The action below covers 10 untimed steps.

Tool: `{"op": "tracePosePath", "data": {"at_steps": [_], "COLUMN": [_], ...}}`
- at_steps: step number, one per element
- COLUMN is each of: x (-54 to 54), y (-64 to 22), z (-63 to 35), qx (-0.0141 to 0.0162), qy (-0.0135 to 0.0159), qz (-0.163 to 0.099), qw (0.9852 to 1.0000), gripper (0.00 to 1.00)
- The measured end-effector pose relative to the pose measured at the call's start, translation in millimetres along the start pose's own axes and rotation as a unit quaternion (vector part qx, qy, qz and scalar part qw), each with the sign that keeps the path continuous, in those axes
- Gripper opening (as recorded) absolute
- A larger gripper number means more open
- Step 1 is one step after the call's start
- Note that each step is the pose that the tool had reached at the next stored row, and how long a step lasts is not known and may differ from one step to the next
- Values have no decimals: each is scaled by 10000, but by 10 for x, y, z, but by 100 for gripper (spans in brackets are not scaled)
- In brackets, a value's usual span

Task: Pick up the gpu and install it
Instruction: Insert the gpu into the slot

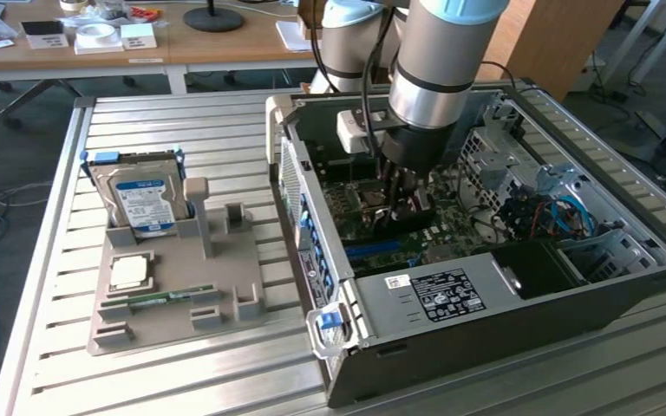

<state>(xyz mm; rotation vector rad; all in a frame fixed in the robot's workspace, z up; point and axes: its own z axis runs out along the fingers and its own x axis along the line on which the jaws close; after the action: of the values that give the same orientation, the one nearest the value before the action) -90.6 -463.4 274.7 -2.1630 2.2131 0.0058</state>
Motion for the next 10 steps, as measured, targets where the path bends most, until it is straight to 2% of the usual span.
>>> {"op": "tracePosePath", "data": {"at_steps": [10], "x": [2], "y": [35], "z": [26], "qx": [0], "qy": [1], "qz": [0], "qw": [10000], "gripper": [27]}}
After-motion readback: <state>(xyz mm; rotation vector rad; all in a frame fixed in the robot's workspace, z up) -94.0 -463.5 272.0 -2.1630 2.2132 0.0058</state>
